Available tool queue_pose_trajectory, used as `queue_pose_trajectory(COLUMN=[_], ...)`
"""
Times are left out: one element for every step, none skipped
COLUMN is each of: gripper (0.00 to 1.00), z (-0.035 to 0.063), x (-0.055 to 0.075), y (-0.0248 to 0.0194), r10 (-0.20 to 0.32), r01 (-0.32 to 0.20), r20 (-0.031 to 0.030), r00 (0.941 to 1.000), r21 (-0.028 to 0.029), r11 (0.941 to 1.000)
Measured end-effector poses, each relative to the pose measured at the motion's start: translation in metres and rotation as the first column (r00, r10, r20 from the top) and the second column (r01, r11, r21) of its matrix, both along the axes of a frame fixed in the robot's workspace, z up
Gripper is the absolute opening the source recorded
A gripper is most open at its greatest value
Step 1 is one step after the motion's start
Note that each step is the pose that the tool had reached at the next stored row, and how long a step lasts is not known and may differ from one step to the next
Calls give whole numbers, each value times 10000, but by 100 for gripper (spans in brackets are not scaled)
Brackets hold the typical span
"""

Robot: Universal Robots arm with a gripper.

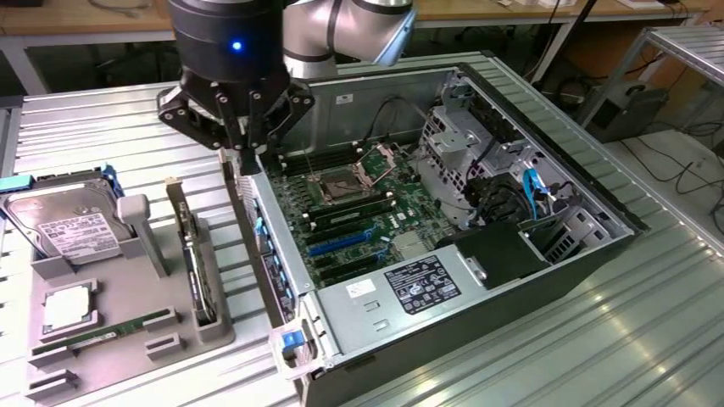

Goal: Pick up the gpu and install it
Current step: 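Reach for the gpu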

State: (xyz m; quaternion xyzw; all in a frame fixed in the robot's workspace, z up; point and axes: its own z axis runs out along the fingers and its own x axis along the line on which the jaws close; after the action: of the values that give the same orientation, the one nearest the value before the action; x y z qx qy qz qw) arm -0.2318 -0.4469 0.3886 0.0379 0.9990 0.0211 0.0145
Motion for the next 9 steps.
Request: queue_pose_trajectory(gripper=[11, 11, 11, 11, 11, 11, 11, 11, 11], z=[-8, -18, -28, -44, -62, -80, -107, -124, -140], x=[-45, -93, -134, -190, -245, -299, -374, -419, -463], y=[-5, -8, -8, -8, -8, -8, -8, -8, -8], r10=[0, 2, 2, 0, 0, 1, 2, 0, 0], r01=[0, -2, -2, 0, 0, -1, -2, 0, 0], r20=[0, 1, -1, -1, 0, 0, 0, 0, 0], r00=[10000, 10000, 10000, 10000, 10000, 10000, 10000, 10000, 10000], r21=[-2, -6, -9, -13, -15, -17, -20, -21, -22], r11=[10000, 10000, 10000, 10000, 10000, 10000, 10000, 10000, 10000])
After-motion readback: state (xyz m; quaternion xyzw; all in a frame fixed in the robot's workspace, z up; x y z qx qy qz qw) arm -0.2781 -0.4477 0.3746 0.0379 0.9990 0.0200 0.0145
